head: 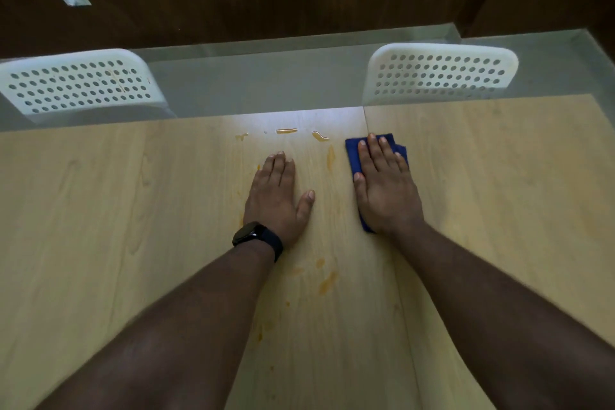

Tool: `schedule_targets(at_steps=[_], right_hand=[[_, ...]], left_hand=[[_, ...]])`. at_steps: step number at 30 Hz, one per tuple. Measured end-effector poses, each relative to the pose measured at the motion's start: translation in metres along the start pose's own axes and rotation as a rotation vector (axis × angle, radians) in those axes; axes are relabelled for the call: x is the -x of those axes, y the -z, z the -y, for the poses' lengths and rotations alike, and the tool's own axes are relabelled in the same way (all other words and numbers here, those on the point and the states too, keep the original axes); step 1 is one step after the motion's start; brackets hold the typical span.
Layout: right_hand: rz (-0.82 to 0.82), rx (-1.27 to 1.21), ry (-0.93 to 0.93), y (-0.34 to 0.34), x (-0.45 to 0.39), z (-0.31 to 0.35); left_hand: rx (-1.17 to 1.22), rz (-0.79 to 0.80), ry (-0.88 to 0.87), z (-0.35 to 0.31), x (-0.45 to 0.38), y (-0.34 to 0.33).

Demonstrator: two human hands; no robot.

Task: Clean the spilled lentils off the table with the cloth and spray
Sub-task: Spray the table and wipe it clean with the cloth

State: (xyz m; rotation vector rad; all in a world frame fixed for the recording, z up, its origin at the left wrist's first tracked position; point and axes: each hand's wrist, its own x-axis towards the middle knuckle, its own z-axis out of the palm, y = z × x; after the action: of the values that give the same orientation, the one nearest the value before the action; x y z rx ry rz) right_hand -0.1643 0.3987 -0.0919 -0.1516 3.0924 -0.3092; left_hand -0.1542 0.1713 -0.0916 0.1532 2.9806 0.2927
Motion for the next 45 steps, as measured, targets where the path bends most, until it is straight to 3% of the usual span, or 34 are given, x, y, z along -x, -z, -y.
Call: schedule_targets(at_steps=[10, 15, 24, 27, 32, 35, 41, 45], right_hand=[[0.015, -0.005, 0.01, 0.0, -0.024, 0.004], [0.061, 0.01, 0.173, -0.004, 0.019, 0.006], [0.008, -0.009, -0.082, 0.007, -0.083, 0.014], [0.014, 0.004, -0.068, 0.004, -0.099, 0.032], [0.061, -0.015, 0.093, 0.003, -0.033, 0.026], [0.06, -0.02, 0.092, 0.006, -0.016, 0.007], [0.008, 0.007, -0.07, 0.006, -0.092, 0.012], [0.021, 0.003, -0.009, 0.004, -0.101, 0.036]], left_hand=[[-0.047, -0.024, -0.042, 0.014, -0.024, -0.001], [-0.035, -0.013, -0.028, 0.015, -0.027, 0.0], [-0.046, -0.008, -0.023, 0.015, -0.029, 0.001], [-0.06, -0.015, -0.029, 0.014, -0.029, -0.001], [-0.051, -0.025, -0.034, 0.014, -0.028, 0.002], [-0.053, -0.025, -0.029, 0.014, -0.028, 0.001], [-0.05, -0.015, -0.025, 0.015, -0.03, -0.001], [-0.064, -0.018, -0.025, 0.015, -0.03, -0.002]])
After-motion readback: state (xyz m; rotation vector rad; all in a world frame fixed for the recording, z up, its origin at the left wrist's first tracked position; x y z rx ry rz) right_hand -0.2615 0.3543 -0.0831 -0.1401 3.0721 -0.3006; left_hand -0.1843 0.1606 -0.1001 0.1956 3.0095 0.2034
